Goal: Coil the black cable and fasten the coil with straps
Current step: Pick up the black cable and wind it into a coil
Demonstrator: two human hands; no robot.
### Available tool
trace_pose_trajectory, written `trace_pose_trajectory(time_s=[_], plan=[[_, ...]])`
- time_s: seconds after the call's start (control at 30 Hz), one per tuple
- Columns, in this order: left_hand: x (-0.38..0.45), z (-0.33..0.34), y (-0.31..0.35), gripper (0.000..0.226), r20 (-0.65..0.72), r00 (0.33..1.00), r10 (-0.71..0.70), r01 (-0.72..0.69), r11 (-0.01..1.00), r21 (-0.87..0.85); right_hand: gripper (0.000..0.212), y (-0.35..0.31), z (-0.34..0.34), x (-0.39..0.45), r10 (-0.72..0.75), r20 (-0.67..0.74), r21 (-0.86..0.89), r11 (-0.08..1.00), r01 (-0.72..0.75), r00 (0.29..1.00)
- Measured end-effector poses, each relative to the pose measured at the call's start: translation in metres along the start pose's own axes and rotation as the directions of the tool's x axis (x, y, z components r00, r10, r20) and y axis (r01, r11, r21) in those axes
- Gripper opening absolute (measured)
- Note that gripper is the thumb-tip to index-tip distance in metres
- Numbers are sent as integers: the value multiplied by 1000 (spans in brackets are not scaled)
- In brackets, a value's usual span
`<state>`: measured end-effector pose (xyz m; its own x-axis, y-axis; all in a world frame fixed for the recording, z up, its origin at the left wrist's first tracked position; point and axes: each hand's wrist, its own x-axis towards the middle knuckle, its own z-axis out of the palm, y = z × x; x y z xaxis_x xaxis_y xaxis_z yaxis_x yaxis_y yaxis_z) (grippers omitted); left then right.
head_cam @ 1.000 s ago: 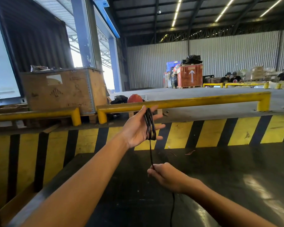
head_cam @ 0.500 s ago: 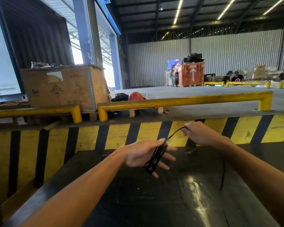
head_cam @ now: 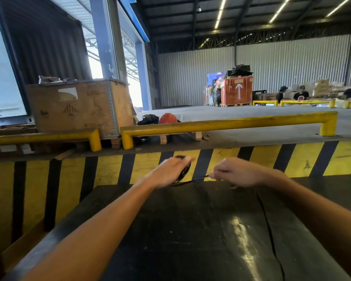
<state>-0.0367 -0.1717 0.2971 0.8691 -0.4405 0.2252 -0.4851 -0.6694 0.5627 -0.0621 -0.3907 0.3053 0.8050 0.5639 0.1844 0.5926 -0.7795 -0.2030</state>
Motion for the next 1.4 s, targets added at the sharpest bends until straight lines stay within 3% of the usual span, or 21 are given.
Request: trace_pose_trajectory(time_s=[0.07, 0.13, 0.2, 0.27, 0.33, 0.43, 0.5, 0.53, 0.6, 0.63, 0.7, 0.77, 0.83, 0.93, 1.0, 1.07, 1.13, 1.17, 1.27, 1.33, 1.4], plan=[[-6, 7, -10, 55, 256, 960, -113, 105, 993, 45, 27, 9, -18, 2, -29, -93, -59, 998, 23, 995], [-12, 14, -11, 59, 504, 849, -160, 271, 950, -155, 25, 19, -27, 7, -50, -185, -64, 997, 38, 981], [-17, 16, -2, 50, 636, 772, -8, 359, 831, -425, 26, 24, -23, 10, -21, -270, -35, 999, 11, 963], [-19, 10, 15, 51, 591, 781, 202, 368, 617, -696, 28, 25, -8, 9, 66, -323, 37, 998, -57, 944], [-14, 0, 31, 53, 402, 855, 328, 290, 341, -894, 31, 20, 15, 7, 145, -308, 141, 984, -106, 940], [-2, -15, 52, 50, 61, 981, 186, 32, 153, -988, 32, 0, 48, 5, 117, -139, 175, 980, -91, 983], [5, -20, 56, 48, -102, 994, 33, -108, 319, -942, 32, -10, 54, 5, 63, -30, 162, 985, -57, 998], [6, -21, 55, 48, -180, 984, -10, -147, 532, -834, 33, -12, 50, 5, 44, -13, 144, 989, -41, 999], [4, -20, 47, 48, -277, 960, 33, -138, 919, -369, 32, -10, 33, 2, -3, -36, 77, 997, 6, 999], [4, -18, 40, 49, -268, 961, 73, -112, 985, -135, 32, -6, 22, 0, -31, -70, 37, 999, 33, 997], [3, -14, 24, 51, -135, 989, 60, -45, 993, 108, 31, 6, -2, -2, -56, -151, -38, 998, 51, 987], [0, -8, 9, 53, 70, 995, -74, 62, 985, 163, 28, 20, -20, -3, -58, -233, -61, 997, 45, 971], [-7, 0, 2, 50, 330, 922, -200, 205, 979, 22, 27, 30, -29, -2, -51, -295, -86, 996, 26, 954], [-21, 17, 10, 47, 623, 781, -41, 307, 894, -326, 28, 40, -14, 1, 26, -393, -177, 979, -103, 919], [-25, 21, 26, 46, 619, 767, 168, 312, 746, -588, 29, 43, 10, 1, 76, -390, -194, 967, -163, 918], [-20, 16, 41, 49, 467, 822, 325, 294, 461, -837, 26, 39, 38, 1, 80, -299, -183, 973, -140, 951], [-11, 9, 55, 50, 206, 933, 294, 154, 189, -970, 24, 21, 58, 0, 95, -239, -59, 992, -112, 966], [-6, 6, 60, 49, 79, 974, 211, 50, 138, -989, 28, 11, 65, 1, 78, -223, -21, 996, -85, 972], [5, -1, 60, 49, -173, 984, -32, -155, 307, -939, 34, -10, 65, 2, -16, -144, -19, 1000, 13, 990], [10, -5, 46, 51, -212, 971, -107, -122, 541, -832, 34, -11, 51, -1, -30, -111, -32, 999, 26, 993], [6, -10, 29, 55, -211, 969, -131, -3, 844, -537, 31, -6, 33, -6, -42, -104, -72, 997, 34, 994]])
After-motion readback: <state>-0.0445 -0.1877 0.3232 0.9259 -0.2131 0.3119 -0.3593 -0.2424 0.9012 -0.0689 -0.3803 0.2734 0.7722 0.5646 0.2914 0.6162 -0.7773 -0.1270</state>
